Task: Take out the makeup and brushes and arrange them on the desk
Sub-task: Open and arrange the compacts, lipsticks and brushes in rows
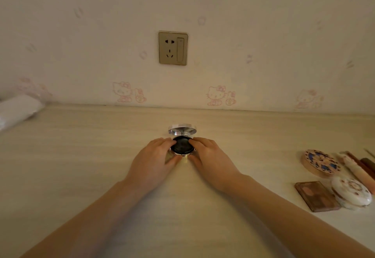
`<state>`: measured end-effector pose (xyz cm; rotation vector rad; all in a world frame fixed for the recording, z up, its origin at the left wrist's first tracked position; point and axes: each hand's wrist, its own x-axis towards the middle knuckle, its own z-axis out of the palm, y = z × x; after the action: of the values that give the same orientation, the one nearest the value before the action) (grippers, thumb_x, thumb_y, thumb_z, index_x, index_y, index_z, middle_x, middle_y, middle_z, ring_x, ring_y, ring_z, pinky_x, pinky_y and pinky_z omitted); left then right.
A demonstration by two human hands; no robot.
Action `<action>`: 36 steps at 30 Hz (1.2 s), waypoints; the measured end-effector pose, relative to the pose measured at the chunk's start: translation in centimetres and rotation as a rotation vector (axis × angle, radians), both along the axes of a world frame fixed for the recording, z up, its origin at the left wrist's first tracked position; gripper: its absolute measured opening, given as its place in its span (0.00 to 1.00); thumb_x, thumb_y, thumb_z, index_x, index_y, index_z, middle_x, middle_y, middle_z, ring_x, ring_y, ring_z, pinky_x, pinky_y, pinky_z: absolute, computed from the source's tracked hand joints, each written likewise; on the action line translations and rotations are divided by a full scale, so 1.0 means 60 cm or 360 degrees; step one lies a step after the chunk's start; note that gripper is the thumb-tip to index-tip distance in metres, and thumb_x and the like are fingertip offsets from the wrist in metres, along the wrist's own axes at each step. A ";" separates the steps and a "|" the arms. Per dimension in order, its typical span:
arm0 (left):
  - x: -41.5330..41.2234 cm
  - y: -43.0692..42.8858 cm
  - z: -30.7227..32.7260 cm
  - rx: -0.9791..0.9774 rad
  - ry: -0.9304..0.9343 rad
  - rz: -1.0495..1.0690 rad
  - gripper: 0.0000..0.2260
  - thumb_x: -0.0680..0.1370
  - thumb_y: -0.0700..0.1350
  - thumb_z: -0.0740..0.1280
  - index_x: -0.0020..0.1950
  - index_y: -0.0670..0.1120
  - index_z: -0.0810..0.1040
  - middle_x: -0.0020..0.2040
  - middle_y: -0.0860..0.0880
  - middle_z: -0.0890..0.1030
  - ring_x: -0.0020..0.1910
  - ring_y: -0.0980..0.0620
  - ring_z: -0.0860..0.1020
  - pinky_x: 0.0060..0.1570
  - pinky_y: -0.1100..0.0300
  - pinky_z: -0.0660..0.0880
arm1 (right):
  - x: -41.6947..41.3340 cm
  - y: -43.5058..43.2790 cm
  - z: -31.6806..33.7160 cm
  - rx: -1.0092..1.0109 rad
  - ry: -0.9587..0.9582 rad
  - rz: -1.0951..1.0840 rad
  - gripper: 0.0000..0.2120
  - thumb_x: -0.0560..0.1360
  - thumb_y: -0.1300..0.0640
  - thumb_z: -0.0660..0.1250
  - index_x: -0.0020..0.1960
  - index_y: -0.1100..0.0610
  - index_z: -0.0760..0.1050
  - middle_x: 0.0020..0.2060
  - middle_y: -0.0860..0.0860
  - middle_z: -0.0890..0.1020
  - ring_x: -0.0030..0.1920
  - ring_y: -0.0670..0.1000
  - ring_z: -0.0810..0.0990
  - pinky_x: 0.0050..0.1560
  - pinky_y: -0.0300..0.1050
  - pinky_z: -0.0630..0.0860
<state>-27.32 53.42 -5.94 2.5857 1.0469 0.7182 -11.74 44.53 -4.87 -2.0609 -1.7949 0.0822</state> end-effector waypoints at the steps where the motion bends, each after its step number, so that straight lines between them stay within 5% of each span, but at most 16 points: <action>1: 0.004 0.011 0.000 0.0002 0.0009 -0.0002 0.20 0.77 0.54 0.66 0.68 0.50 0.73 0.64 0.52 0.76 0.65 0.53 0.71 0.63 0.60 0.67 | 0.003 0.011 0.000 -0.0002 0.0004 -0.0001 0.21 0.80 0.52 0.59 0.73 0.53 0.65 0.69 0.50 0.70 0.69 0.54 0.65 0.67 0.44 0.63; 21: 0.050 0.117 -0.003 -0.0063 -0.0156 0.0096 0.18 0.75 0.53 0.69 0.64 0.51 0.76 0.59 0.51 0.79 0.62 0.51 0.73 0.59 0.56 0.71 | 0.045 0.126 0.004 0.0003 0.0016 -0.0002 0.20 0.80 0.54 0.58 0.71 0.53 0.67 0.69 0.50 0.70 0.65 0.55 0.70 0.63 0.50 0.69; 36: 0.029 0.071 0.024 -0.0032 -0.0121 0.0064 0.18 0.77 0.45 0.66 0.67 0.49 0.74 0.64 0.50 0.76 0.66 0.52 0.69 0.62 0.58 0.67 | 0.082 0.028 0.035 -0.0058 -0.0020 -0.0055 0.23 0.80 0.53 0.59 0.74 0.53 0.63 0.70 0.49 0.68 0.69 0.52 0.66 0.68 0.47 0.66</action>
<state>-25.59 57.68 -4.48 2.5064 1.0801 0.8049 -6.79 46.19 -2.80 -2.1212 -1.7767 0.0930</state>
